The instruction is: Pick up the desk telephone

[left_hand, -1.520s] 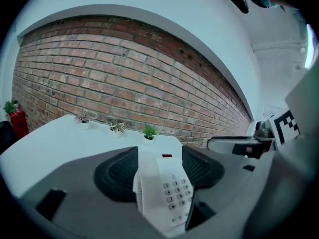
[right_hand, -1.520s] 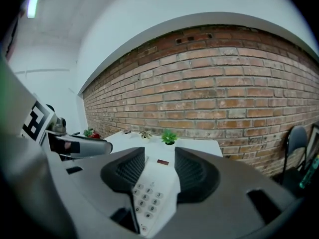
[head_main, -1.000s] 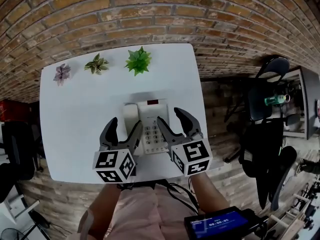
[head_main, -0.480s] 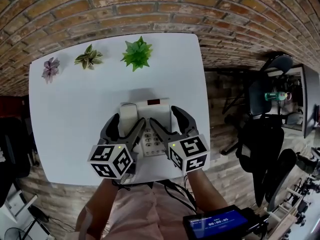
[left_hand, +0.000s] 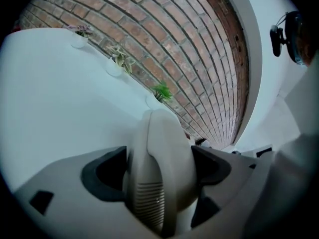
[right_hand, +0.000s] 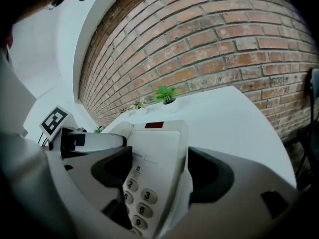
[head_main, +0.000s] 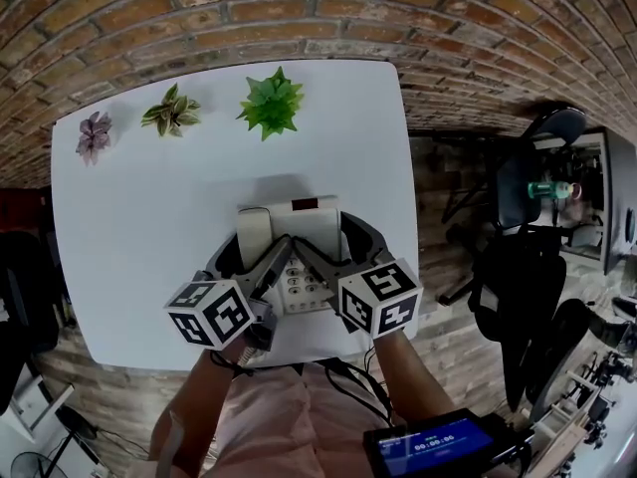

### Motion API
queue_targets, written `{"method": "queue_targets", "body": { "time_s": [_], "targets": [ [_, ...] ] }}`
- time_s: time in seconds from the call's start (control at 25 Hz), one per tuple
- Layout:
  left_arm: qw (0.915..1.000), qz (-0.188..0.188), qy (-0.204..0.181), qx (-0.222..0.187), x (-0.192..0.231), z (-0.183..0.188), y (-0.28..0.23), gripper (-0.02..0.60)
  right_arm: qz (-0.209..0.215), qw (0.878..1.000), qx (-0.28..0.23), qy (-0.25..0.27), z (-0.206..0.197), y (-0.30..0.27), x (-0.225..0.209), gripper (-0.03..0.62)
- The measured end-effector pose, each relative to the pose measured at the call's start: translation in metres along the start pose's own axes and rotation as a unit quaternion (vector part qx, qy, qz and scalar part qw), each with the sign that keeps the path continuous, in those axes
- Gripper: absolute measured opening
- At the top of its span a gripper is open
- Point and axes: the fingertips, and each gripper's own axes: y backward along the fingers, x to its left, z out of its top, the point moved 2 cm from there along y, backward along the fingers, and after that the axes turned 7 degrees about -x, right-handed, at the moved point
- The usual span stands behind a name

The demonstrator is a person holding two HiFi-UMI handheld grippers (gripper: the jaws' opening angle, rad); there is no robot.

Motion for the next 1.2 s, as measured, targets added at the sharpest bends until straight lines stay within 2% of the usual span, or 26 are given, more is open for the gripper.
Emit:
{"method": "queue_targets", "body": {
  "time_s": [0.24, 0.4, 0.56, 0.72, 0.96, 1.2],
  "targets": [
    [0.9991, -0.020, 0.025, 0.029, 0.001, -0.003, -0.005, 0.417, 0.045, 0.998, 0.014, -0.049, -0.005, -0.005, -0.003, 0.357],
    [0.9990, -0.024, 0.016, 0.035, 0.001, -0.003, -0.006, 0.417, 0.067, 0.996, 0.021, -0.061, -0.006, -0.008, -0.005, 0.361],
    [0.9993, -0.021, -0.005, 0.032, 0.000, -0.002, -0.004, 0.414, 0.068, 0.996, 0.015, -0.055, -0.005, -0.007, -0.004, 0.354],
    [0.9991, -0.026, -0.034, 0.007, -0.006, 0.001, 0.003, 0.403, 0.076, 0.996, -0.003, -0.041, -0.001, -0.001, 0.000, 0.354],
    [0.9943, -0.041, -0.081, -0.056, -0.019, 0.005, 0.021, 0.393, 0.091, 0.995, -0.032, 0.004, 0.006, 0.013, 0.011, 0.356],
    [0.9860, -0.051, -0.123, -0.100, -0.031, 0.005, 0.033, 0.379, 0.126, 0.990, -0.021, -0.054, 0.001, 0.016, 0.013, 0.403]
  ]
}}
